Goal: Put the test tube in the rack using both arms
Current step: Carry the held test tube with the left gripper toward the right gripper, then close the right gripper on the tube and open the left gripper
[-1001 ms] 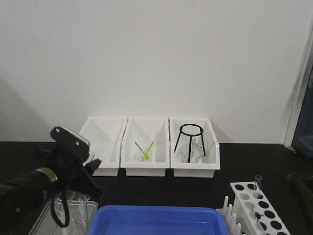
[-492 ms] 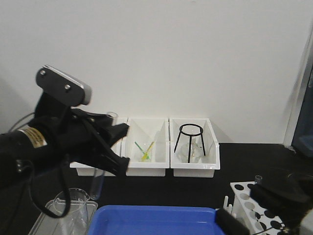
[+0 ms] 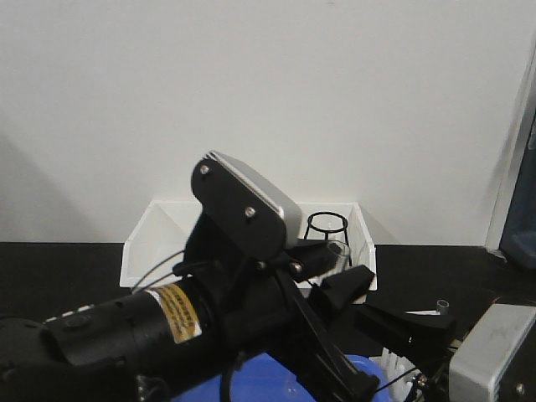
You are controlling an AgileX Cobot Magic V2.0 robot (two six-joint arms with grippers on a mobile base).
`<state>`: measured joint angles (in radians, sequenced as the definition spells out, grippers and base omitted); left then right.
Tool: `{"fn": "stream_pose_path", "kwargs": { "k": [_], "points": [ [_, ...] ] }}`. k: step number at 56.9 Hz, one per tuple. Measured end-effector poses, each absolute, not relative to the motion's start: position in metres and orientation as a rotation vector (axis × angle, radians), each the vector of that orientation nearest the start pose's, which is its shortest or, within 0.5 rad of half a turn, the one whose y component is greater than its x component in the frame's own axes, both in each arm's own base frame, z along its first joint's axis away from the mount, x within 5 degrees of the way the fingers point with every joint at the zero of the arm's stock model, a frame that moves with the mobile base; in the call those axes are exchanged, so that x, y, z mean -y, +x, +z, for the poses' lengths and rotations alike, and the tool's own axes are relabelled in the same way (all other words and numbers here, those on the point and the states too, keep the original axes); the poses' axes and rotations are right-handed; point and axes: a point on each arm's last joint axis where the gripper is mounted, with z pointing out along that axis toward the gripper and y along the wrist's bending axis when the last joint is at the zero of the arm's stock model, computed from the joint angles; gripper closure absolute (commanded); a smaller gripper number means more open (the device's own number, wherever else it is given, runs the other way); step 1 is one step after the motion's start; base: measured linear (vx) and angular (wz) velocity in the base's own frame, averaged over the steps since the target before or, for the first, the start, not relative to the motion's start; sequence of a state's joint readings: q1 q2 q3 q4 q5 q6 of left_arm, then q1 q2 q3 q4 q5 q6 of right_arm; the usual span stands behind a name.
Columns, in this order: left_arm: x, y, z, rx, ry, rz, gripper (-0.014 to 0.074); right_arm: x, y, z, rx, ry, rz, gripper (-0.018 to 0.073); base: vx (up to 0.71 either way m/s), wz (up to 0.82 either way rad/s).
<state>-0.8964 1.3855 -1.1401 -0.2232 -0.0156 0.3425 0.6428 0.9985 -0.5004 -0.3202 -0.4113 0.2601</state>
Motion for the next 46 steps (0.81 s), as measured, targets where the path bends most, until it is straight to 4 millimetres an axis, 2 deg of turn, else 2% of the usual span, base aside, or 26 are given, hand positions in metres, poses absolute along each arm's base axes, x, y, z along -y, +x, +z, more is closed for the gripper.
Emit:
{"fn": "stream_pose_path", "kwargs": {
  "k": [11,18,26,41,46],
  "points": [
    [0.267,0.199,0.37,-1.531,0.88,-0.591,0.0603,-0.134,0.16,0.301,-1.473,-0.629,0.58,0.0038,0.0,0.0],
    [0.268,0.2,0.368,-1.533,0.882,-0.59,0.0603,-0.134,0.16,0.301,-1.473,-0.622,0.584,0.009,0.0,0.0],
    [0.268,0.2,0.368,-1.532,0.88,-0.591,0.0603,-0.134,0.16,0.302,-1.481,-0.594,0.596,0.0222,0.0,0.0],
    [0.268,0.2,0.368,-1.545,0.863,-0.608,0.0603,-0.133,0.161,0.302,-1.492,-0.563,0.608,0.0564,0.0,0.0],
    [0.268,0.2,0.368,-1.546,0.862,-0.608,0.0603,-0.133,0.161,0.302,-1.492,-0.562,0.609,0.0573,0.0,0.0]
  ]
}}
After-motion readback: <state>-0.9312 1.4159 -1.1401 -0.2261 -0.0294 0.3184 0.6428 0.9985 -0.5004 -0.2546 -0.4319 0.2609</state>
